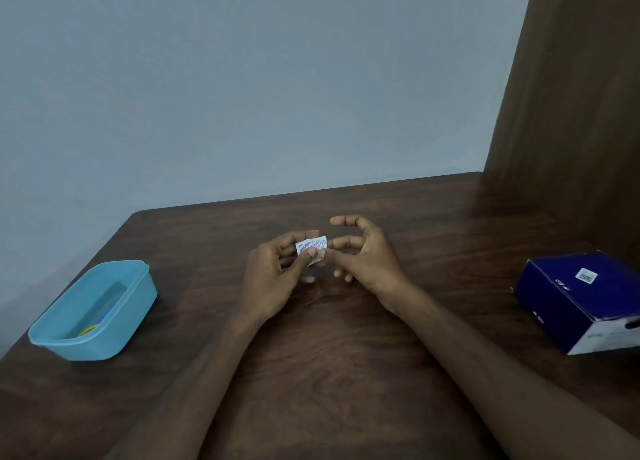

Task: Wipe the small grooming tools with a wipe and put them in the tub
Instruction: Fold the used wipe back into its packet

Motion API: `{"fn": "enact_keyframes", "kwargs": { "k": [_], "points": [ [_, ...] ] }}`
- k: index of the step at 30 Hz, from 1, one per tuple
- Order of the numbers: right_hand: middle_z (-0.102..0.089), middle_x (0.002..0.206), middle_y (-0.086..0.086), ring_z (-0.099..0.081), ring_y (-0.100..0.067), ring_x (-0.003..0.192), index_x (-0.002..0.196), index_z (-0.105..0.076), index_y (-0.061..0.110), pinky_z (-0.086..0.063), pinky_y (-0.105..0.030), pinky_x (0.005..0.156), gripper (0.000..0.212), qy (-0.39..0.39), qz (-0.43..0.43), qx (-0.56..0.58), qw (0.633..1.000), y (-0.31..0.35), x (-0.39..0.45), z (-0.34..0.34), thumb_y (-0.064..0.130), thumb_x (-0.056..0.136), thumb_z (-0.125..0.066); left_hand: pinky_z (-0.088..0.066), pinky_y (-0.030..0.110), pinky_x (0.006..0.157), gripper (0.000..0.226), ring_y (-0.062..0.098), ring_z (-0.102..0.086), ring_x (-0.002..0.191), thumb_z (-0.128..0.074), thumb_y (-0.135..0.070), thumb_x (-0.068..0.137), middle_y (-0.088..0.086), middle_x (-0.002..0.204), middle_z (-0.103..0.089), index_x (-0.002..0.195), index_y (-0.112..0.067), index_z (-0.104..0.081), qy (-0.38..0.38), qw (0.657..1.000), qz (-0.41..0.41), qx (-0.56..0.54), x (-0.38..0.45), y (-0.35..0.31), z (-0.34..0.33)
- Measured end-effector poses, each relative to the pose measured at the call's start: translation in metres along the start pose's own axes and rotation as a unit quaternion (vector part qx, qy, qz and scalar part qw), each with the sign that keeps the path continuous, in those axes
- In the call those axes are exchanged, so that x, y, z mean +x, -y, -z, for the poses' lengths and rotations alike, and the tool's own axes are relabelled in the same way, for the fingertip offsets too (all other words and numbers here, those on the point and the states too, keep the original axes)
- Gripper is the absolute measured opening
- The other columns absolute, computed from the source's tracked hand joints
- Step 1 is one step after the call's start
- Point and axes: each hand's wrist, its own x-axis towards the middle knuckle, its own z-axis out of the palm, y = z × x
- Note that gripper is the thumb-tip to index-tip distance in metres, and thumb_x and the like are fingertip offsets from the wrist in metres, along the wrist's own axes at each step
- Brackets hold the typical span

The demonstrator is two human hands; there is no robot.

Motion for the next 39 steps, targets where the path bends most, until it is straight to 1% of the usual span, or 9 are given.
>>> {"fn": "enact_keyframes", "kwargs": {
  "k": [6, 8, 11, 16, 20, 24, 27, 31, 39],
  "points": [
    [-0.082, 0.099, -0.001, -0.068, -0.017, 0.057, 0.129, -0.058, 0.029, -0.050, -0.026, 0.050, 0.056, 0.024, 0.005, -0.009, 1.000, -0.002, 0.001, -0.001, 0.018, 0.084, -0.090, -0.067, 0.031, 0.072, 0.027, 0.007, -0.078, 0.101, -0.074, -0.022, 0.101, -0.011, 0.111, -0.082, 0.127, -0.027, -0.076, -0.013, 0.998, -0.020, 0.057, 0.002, 0.002, 0.002],
    [-0.082, 0.099, 0.001, -0.069, -0.018, 0.057, 0.128, -0.058, 0.028, -0.050, -0.029, 0.050, 0.054, -0.016, 0.007, -0.007, 1.000, -0.004, 0.003, 0.001, 0.016, 0.085, -0.088, -0.064, 0.028, 0.068, 0.026, 0.005, -0.077, 0.101, -0.074, -0.023, 0.101, -0.014, 0.110, -0.081, 0.126, -0.028, -0.077, -0.015, 0.998, -0.019, 0.062, 0.002, -0.001, 0.002],
    [-0.081, 0.100, 0.004, -0.074, -0.018, 0.062, 0.125, -0.062, 0.029, -0.054, -0.031, 0.056, 0.053, -0.050, 0.003, -0.026, 0.998, -0.006, 0.006, 0.003, 0.029, 0.081, -0.092, -0.059, 0.024, 0.059, 0.023, 0.005, -0.077, 0.098, -0.075, -0.022, 0.100, -0.015, 0.109, -0.081, 0.122, -0.028, -0.077, -0.034, 0.997, -0.019, 0.064, 0.004, -0.003, 0.003],
    [-0.080, 0.097, 0.002, -0.074, -0.015, 0.070, 0.103, -0.078, 0.024, -0.056, -0.030, 0.063, 0.031, 0.018, 0.005, -0.053, 0.998, -0.012, 0.006, -0.002, 0.047, 0.083, -0.086, -0.060, 0.028, 0.058, 0.017, 0.010, -0.077, 0.080, -0.079, -0.014, 0.096, -0.007, 0.101, -0.082, 0.112, -0.020, -0.077, -0.044, 0.999, -0.008, 0.018, 0.006, 0.001, 0.002],
    [-0.077, 0.085, 0.003, -0.070, -0.012, 0.071, 0.092, -0.076, 0.014, -0.053, -0.027, 0.062, 0.015, 0.042, 0.007, -0.035, 0.998, -0.009, 0.006, 0.002, 0.027, 0.092, -0.083, -0.065, 0.039, 0.069, 0.017, 0.020, -0.076, 0.068, -0.081, -0.014, 0.094, -0.002, 0.092, -0.081, 0.107, -0.022, -0.074, -0.040, 0.999, -0.002, 0.020, 0.006, 0.003, 0.003],
    [-0.078, 0.086, -0.005, -0.068, -0.013, 0.065, 0.094, -0.067, 0.010, -0.054, -0.028, 0.060, 0.009, -0.001, -0.010, 0.065, 0.998, -0.008, 0.008, 0.003, 0.007, 0.097, -0.074, -0.062, 0.034, 0.080, 0.027, 0.011, -0.075, 0.073, -0.083, -0.014, 0.090, -0.010, 0.077, -0.078, 0.112, -0.029, -0.076, -0.021, 0.997, -0.010, 0.079, 0.006, 0.006, 0.004],
    [-0.079, 0.090, -0.007, -0.067, -0.012, 0.068, 0.103, -0.067, 0.007, -0.056, -0.028, 0.064, 0.011, -0.022, -0.010, 0.063, 0.998, -0.009, 0.010, 0.006, 0.012, 0.097, -0.075, -0.064, 0.035, 0.079, 0.023, 0.014, -0.076, 0.071, -0.083, -0.012, 0.091, -0.005, 0.079, -0.080, 0.112, -0.023, -0.079, -0.019, 0.998, -0.008, 0.057, 0.005, 0.003, 0.004],
    [-0.079, 0.090, -0.003, -0.069, -0.011, 0.075, 0.109, -0.075, 0.012, -0.057, -0.027, 0.070, 0.019, 0.040, -0.002, -0.001, 0.999, -0.008, 0.006, 0.002, 0.025, 0.095, -0.079, -0.065, 0.037, 0.079, 0.012, 0.022, -0.078, 0.081, -0.083, -0.007, 0.091, 0.007, 0.089, -0.082, 0.101, -0.004, -0.076, -0.069, 0.996, 0.032, -0.048, 0.006, 0.002, 0.007],
    [-0.075, 0.088, -0.014, -0.069, -0.013, 0.067, 0.104, -0.073, 0.002, -0.055, -0.026, 0.063, 0.019, 0.036, 0.012, 0.005, 0.999, -0.011, 0.008, 0.004, 0.014, 0.092, -0.082, -0.062, 0.030, 0.071, 0.014, 0.015, -0.074, 0.069, -0.085, -0.014, 0.090, 0.003, 0.079, -0.078, 0.094, -0.006, -0.074, -0.053, 0.996, 0.050, -0.051, 0.007, -0.001, 0.004]
  ]
}}
